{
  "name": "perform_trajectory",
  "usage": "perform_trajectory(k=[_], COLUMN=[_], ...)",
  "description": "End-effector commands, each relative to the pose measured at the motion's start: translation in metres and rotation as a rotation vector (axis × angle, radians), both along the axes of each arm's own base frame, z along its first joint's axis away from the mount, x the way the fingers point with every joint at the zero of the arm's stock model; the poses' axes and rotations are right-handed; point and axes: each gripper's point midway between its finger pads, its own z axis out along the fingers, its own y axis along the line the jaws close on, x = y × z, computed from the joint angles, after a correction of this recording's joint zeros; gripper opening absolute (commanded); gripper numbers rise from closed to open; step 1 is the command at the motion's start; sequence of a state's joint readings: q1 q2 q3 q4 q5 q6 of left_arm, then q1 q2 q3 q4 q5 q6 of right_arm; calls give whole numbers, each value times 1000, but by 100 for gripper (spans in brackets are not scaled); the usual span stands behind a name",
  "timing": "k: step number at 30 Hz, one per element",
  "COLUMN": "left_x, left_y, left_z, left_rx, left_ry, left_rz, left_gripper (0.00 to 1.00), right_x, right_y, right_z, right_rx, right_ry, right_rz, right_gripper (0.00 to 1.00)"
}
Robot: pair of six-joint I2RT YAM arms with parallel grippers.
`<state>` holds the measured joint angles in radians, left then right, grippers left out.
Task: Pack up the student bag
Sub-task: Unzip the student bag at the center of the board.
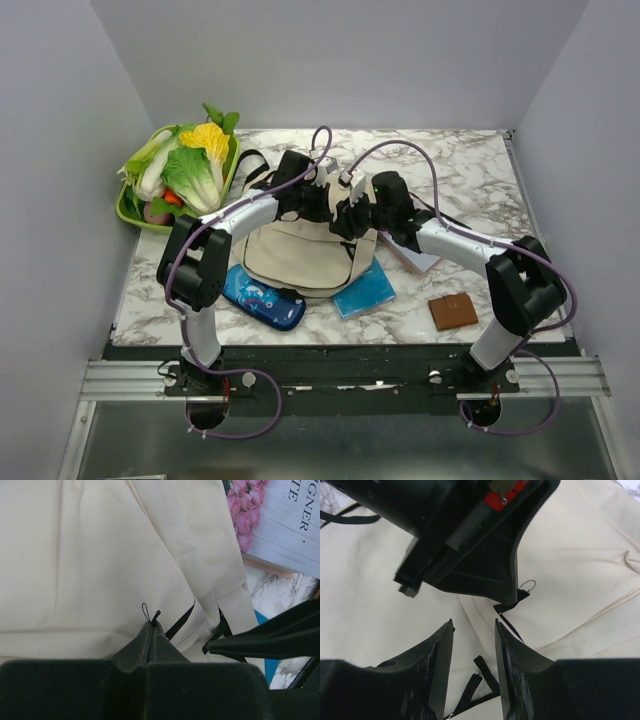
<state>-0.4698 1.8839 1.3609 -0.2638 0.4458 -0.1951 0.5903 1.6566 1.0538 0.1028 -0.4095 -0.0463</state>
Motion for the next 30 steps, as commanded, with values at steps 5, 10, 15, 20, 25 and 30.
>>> perform_trajectory(k=[5, 10, 15, 20, 25, 30], left_x=[0, 0, -1, -2, -1, 3], left_y=[5, 5, 3, 3, 5, 11], left_z=[15, 18, 26, 21, 9, 1], left_rx=[4, 1, -19, -17, 0, 34], left_ry=[-46, -40, -42, -30, -19, -28], left_rz=[8, 11, 12, 11, 18, 30], left_gripper=[0, 0, 0, 0, 0, 0], right_x=[-2, -2, -1, -3, -8, -16], right_y=[-2, -1, 1, -8, -15, -25], right_z=[-34, -50, -58, -58, -46, -42], right_rx=[-94, -124, -129, -154, -141, -120], right_ry=[39, 82, 101, 111, 95, 86], right_rz=[40, 50, 47, 11, -24, -70], right_gripper=[47, 47, 40, 14, 1, 1])
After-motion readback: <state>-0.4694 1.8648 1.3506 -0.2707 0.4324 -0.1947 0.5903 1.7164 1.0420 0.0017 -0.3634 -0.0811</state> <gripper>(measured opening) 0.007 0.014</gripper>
